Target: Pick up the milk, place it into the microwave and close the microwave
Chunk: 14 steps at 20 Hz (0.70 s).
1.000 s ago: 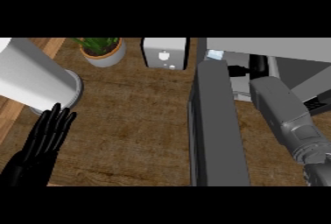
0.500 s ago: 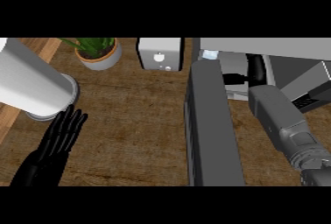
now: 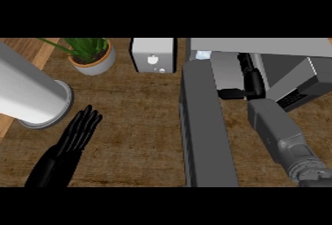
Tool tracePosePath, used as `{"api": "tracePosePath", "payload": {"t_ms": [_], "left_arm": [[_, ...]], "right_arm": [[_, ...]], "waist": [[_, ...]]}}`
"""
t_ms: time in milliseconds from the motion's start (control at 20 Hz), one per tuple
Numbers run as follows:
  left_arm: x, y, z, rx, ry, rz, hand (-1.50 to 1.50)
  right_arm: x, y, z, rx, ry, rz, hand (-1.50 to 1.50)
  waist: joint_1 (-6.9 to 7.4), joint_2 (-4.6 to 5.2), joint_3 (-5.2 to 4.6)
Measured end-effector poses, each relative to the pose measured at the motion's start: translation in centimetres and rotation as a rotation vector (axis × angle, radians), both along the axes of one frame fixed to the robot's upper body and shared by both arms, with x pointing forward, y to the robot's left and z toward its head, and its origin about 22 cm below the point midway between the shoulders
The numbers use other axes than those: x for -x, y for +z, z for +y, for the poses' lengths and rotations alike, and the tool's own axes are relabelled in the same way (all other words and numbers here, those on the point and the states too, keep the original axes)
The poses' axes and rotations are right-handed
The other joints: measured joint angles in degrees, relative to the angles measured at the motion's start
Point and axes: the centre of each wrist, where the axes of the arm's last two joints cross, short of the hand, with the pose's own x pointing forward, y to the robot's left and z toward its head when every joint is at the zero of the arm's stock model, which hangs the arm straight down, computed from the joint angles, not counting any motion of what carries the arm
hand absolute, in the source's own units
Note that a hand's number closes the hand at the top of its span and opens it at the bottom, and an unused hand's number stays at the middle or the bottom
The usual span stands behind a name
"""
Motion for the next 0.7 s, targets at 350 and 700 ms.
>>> {"api": "tracePosePath", "payload": {"t_ms": [350,700], "left_arm": [[-1.3,-1.1,-1.1,-0.063,-0.124,0.025,1.5],[-3.0,-2.2,-3.5,-0.146,-0.216,0.044,1.5]], "right_arm": [[2.2,-3.0,0.2,-0.075,0.058,0.008,-1.5],[4.9,-5.9,-0.7,-0.094,0.097,0.004,-1.5]], "waist": [[-1.74,-0.81,-0.08],[-3.59,-1.66,-0.18]]}}
